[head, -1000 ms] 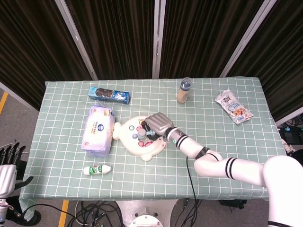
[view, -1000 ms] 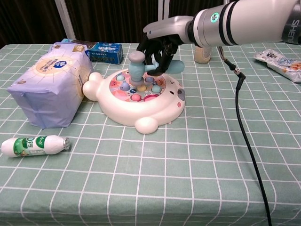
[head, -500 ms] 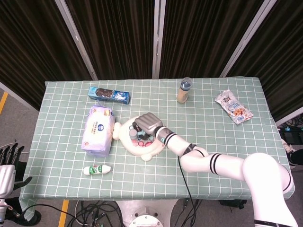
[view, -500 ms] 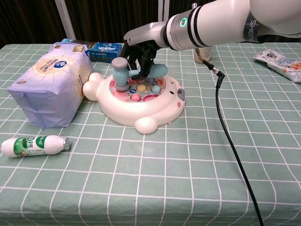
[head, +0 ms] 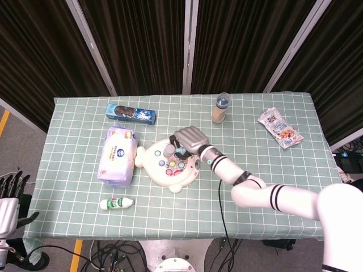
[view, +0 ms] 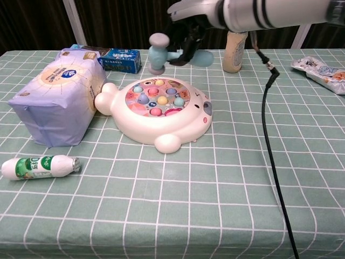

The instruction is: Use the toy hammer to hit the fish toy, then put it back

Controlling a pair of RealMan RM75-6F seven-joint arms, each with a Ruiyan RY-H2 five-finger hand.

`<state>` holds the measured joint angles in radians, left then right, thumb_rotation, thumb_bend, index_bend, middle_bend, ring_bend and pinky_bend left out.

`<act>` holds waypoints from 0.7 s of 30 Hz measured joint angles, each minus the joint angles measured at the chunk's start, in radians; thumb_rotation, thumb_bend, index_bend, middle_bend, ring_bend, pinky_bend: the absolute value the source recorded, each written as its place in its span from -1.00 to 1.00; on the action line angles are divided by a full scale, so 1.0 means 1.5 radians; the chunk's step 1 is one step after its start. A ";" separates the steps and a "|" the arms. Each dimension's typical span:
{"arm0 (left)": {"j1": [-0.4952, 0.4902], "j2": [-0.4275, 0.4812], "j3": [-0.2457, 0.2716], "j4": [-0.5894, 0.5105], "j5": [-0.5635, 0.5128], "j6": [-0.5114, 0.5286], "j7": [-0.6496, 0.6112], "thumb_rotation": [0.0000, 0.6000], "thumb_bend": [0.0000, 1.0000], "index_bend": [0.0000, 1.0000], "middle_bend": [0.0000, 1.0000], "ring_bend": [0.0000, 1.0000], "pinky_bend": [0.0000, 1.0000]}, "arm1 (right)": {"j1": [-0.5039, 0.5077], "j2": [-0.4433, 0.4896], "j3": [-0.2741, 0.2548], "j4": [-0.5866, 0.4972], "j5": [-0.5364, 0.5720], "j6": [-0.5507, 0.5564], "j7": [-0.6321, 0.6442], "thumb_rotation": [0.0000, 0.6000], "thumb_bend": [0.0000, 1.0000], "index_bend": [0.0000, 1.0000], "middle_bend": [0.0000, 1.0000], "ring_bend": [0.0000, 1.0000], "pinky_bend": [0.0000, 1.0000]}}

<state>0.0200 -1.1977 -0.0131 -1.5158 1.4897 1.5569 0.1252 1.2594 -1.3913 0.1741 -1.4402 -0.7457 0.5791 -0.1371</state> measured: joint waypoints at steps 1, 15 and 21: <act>0.000 0.000 0.000 -0.002 0.001 0.000 0.002 1.00 -0.90 -0.80 -0.96 -1.00 -1.00 | -0.012 0.011 -0.003 -0.005 -0.007 0.003 0.005 1.00 0.44 0.64 0.36 0.20 0.54; -0.009 0.007 0.003 -0.041 0.010 -0.008 0.046 1.00 -0.90 -0.80 -0.96 -1.00 -1.00 | -0.163 0.015 -0.064 0.082 -0.166 0.015 0.121 1.00 0.33 0.55 0.29 0.17 0.42; -0.008 0.008 0.003 -0.046 0.005 -0.011 0.050 1.00 -0.90 -0.80 -0.96 -1.00 -1.00 | -0.193 -0.037 -0.066 0.160 -0.232 0.015 0.170 1.00 0.08 0.43 0.17 0.03 0.25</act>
<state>0.0075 -1.1855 -0.0079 -1.5842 1.4974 1.5400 0.2001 0.9702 -1.4476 0.0757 -1.2009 -1.0930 0.6009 0.1179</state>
